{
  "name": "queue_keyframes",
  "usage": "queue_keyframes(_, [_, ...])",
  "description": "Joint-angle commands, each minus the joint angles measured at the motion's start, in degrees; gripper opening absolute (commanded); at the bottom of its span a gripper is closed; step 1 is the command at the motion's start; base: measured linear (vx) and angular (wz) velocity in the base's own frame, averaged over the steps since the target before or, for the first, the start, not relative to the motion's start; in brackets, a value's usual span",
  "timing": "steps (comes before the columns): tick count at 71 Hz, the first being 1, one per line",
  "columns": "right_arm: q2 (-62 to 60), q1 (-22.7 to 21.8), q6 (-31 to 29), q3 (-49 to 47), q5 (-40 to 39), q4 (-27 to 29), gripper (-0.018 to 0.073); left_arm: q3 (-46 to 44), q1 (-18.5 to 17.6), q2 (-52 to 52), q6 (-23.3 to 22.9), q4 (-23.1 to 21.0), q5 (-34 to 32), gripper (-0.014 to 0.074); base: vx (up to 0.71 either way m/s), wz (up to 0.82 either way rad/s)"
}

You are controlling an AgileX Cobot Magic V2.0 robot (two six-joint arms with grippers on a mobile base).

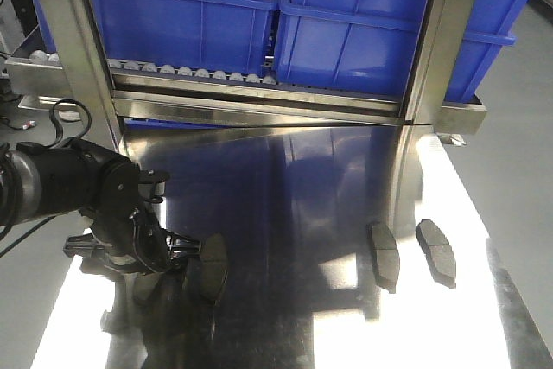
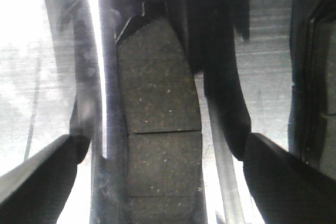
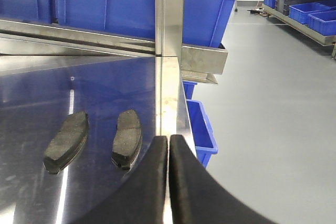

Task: Move and align brake pads A on conveyor
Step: 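Lower the left gripper onto the brake pad nearest the left arm, then close the left gripper on the brake pad and lift it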

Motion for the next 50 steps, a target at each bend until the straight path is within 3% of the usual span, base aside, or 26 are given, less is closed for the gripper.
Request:
queue_keyframes(1, [-0.1, 0.1, -0.4, 0.4, -4.2, -0.2, -0.0008, -1.6, -0.4, -2.4, 0.0, -0.3, -0.6, 0.0596, 0.0, 0.0])
queue_keyframes(25, [-0.1, 0.1, -0.4, 0.4, -4.2, -0.2, -0.0008, -1.6, -0.4, -2.4, 0.3, -0.3, -0.8, 0.0519, 0.0, 0.0])
queue_keyframes(50, [-0.1, 0.1, -0.4, 0.4, -4.2, -0.2, -0.0008, -1.6, -0.4, -2.4, 0.3, -0.3, -1.0, 0.0253, 0.0, 0.0])
